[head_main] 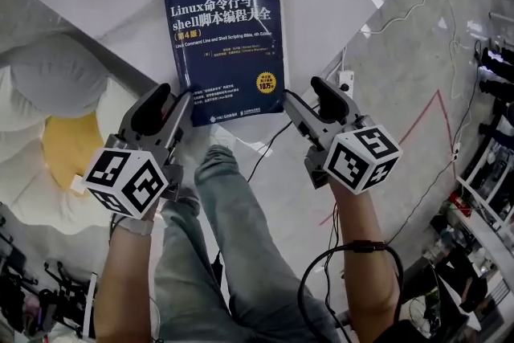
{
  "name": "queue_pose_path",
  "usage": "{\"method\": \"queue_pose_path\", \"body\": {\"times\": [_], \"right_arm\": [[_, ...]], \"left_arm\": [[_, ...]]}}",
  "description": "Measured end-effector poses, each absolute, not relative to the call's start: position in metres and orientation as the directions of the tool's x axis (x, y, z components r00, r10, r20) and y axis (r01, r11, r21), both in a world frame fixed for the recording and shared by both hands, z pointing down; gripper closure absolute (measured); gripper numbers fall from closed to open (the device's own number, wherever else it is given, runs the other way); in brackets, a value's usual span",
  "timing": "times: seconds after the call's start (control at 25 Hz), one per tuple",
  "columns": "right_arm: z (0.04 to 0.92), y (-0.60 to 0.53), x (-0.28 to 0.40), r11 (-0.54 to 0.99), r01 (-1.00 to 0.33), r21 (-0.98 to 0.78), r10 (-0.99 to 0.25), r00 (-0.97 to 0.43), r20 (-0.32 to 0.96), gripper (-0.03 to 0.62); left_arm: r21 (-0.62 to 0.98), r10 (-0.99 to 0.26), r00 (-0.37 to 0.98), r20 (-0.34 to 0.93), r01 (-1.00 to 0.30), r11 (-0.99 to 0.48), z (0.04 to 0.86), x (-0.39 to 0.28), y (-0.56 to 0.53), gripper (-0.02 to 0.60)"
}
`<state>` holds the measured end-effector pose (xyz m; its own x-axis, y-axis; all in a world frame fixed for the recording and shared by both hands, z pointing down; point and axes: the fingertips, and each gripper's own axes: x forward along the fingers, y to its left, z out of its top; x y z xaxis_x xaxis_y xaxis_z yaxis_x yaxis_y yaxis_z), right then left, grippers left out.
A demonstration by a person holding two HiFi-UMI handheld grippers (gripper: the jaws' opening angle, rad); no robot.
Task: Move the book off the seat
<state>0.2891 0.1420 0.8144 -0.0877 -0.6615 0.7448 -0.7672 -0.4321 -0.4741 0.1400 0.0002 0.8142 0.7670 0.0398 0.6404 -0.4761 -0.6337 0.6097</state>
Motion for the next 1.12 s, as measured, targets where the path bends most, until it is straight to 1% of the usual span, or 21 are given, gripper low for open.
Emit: {"method": "queue_pose_path", "body": {"times": [0.12,0.16,0.24,0.36,0.44,0.52,0.64,0.88,1.12], "right_arm": [[0.806,0.139,0.287,-0.437,-0.763,-0.477,-0.676,-0.071,0.733,0.292],[0.803,0.139,0.288,-0.44,-0.773,-0.457,-0.672,-0.055,0.738,0.309],[0.795,0.14,0.292,-0.444,-0.802,-0.4,-0.662,-0.008,0.749,0.385],[0.778,0.134,0.295,-0.442,-0.827,-0.347,-0.674,0.05,0.737,0.48],[0.767,0.128,0.294,-0.438,-0.838,-0.325,-0.684,0.076,0.725,0.526],[0.758,0.122,0.288,-0.43,-0.848,-0.31,-0.691,0.089,0.717,0.551],[0.744,0.108,0.271,-0.401,-0.862,-0.311,-0.711,0.078,0.698,0.563],[0.717,0.094,0.224,-0.336,-0.884,-0.325,-0.738,0.033,0.674,0.565],[0.68,0.069,0.137,-0.263,-0.894,-0.363,-0.763,-0.038,0.645,0.568]], "left_arm": [[0.612,0.042,0.77,0.636,-0.471,-0.636,0.807,0.137,-0.001,0.394],[0.614,0.045,0.771,0.635,-0.469,-0.634,0.805,0.136,0.001,0.394],[0.618,0.05,0.772,0.633,-0.466,-0.633,0.799,0.133,0.004,0.394],[0.621,0.053,0.779,0.625,-0.454,-0.639,0.786,0.126,0.005,0.394],[0.624,0.048,0.782,0.621,-0.457,-0.634,0.779,0.119,0.004,0.394],[0.627,0.038,0.781,0.623,-0.469,-0.621,0.772,0.109,0.003,0.394],[0.626,0.013,0.788,0.616,-0.48,-0.614,0.76,0.088,-0.002,0.416],[0.627,-0.045,0.798,0.601,-0.506,-0.593,0.733,0.038,0.001,0.471],[0.609,-0.142,0.798,0.585,-0.548,-0.573,0.683,-0.045,-0.015,0.53]]}}
